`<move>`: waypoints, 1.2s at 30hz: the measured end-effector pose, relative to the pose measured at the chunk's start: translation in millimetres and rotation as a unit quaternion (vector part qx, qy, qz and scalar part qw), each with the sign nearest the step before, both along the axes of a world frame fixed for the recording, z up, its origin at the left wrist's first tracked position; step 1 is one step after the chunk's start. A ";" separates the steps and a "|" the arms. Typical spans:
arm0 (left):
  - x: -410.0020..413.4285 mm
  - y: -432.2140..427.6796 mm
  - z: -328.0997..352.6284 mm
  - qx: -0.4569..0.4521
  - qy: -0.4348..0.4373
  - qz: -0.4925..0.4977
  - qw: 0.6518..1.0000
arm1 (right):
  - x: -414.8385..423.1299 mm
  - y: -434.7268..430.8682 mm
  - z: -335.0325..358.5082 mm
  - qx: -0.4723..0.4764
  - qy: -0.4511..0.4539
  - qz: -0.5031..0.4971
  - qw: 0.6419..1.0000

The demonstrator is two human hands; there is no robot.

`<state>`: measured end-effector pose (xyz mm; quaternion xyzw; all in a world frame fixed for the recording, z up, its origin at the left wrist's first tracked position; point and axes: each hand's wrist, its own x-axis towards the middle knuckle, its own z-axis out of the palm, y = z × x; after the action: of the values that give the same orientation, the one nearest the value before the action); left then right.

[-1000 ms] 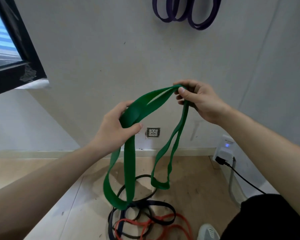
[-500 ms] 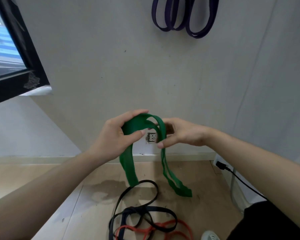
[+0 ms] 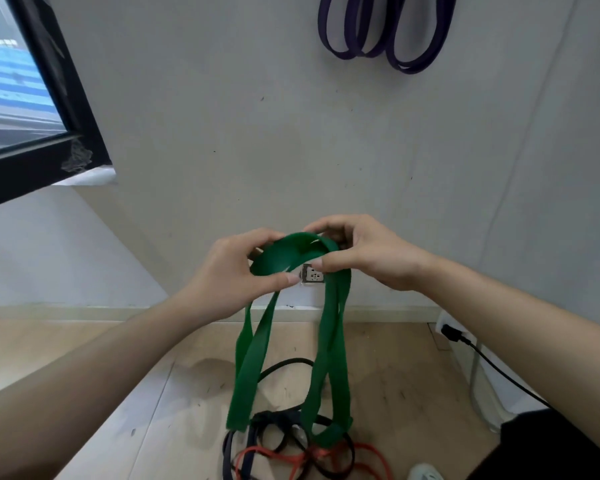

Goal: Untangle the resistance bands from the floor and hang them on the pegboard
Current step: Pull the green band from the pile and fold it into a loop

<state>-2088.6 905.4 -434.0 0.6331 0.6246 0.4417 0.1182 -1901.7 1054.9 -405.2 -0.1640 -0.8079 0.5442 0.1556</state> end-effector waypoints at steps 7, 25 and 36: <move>-9.6 -8.8 4.7 0.016 -0.033 0.035 0.999 | 6.5 3.4 2.9 -0.031 0.004 0.011 0.999; 17.1 -1.7 -17.1 -0.121 -0.114 -0.002 0.986 | 6.5 -3.3 5.1 -0.021 0.067 0.031 0.997; 28.1 5.0 -13.8 0.010 -0.098 0.047 0.994 | 14.2 14.4 15.1 -0.029 0.139 -0.022 0.990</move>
<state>-2060.5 910.4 -447.8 0.5576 0.6347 0.5131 0.1520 -1887.5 1069.3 -390.1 -0.1091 -0.7587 0.5810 0.2739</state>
